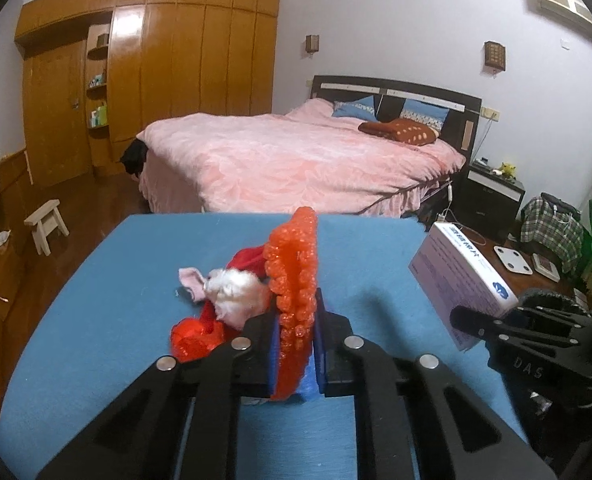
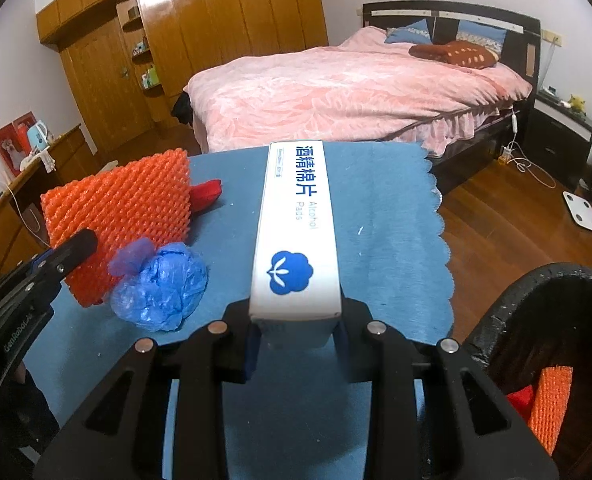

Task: Collect trash
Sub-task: 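Lift the tissue box with the right tool while the left tool grasps the orange net, then carry the orange net and tissue box over the bin and open both tools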

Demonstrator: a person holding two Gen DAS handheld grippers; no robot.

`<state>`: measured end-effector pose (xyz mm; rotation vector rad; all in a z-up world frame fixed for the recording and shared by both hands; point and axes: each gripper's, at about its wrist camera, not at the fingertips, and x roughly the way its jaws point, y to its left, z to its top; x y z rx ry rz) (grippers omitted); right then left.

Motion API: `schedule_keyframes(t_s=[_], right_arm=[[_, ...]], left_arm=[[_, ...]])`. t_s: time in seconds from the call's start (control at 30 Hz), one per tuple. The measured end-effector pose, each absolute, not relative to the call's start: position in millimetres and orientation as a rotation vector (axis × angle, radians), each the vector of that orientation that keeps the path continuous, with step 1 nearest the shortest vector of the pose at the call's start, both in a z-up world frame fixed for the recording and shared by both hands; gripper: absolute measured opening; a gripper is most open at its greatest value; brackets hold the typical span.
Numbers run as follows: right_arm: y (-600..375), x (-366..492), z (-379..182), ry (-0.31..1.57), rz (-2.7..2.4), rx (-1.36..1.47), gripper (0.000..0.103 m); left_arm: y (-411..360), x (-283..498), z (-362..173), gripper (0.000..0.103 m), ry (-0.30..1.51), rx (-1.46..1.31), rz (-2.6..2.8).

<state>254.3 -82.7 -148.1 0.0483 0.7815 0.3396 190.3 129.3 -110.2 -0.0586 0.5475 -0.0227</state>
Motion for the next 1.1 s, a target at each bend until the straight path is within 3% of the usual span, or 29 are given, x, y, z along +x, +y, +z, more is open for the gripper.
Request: schedule_keyframes(t_s=[0.57,1.1], right_arm=[[-147.1,215.3,-96.1,0.689,0.280,0.099,0.029],[-247.7,169.1,-81.1,0.651,0.124,0.139,0.029]], left_arm=[[55.6,163.9,-63.8,0.014,0.470,-0.034,-0.157],[-31.0,145.5,-55.3,0.014,0.475,-0.009,-0.348]])
